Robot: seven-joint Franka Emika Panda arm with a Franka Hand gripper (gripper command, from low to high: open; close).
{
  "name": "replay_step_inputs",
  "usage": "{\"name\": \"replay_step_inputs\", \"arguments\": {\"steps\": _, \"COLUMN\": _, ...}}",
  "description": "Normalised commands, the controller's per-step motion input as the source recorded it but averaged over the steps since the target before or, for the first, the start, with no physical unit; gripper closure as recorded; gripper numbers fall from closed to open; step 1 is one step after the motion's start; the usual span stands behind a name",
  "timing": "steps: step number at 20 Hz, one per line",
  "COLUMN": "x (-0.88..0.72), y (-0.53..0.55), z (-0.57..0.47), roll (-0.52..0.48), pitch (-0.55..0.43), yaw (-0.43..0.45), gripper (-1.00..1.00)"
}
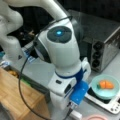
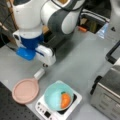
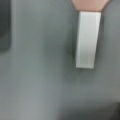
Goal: Pick up the pan. Place the pan on the table. Pick up the bowl. Place the bowl on the stove.
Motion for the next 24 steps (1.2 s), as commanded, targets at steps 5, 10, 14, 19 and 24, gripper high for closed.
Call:
{"name": "replay_step_inputs", "arguments": {"steps": 5, "x": -0.06, "y": 0.16, "z": 0.24, "roll": -0.041, "pitch": 0.132, "yaw": -0.083, "gripper": -1.00}}
{"name": "replay_step_inputs", "arguments": {"steps": 10, "x": -0.12, "y": 0.13, "z": 0.19, "roll": -0.058, "pitch": 0.127, "yaw": -0.067, "gripper": -1.00}}
{"name": "replay_step_inputs", "arguments": {"steps": 14, "x": -0.22, "y": 0.13, "z": 0.24, "roll": -0.056, "pitch": 0.091, "yaw": -0.064, "gripper": -1.00}}
{"name": "replay_step_inputs", "arguments": {"steps": 19, "x": -0.32, "y": 0.17, "z": 0.21, "roll": -0.078, "pitch": 0.051, "yaw": -0.068, "gripper": -1.00}}
{"name": "replay_step_inputs", "arguments": {"steps": 24, "x": -0.37, "y": 0.25, "z": 0.08, "roll": -0.121, "pitch": 0.013, "yaw": -0.085, "gripper": -1.00}}
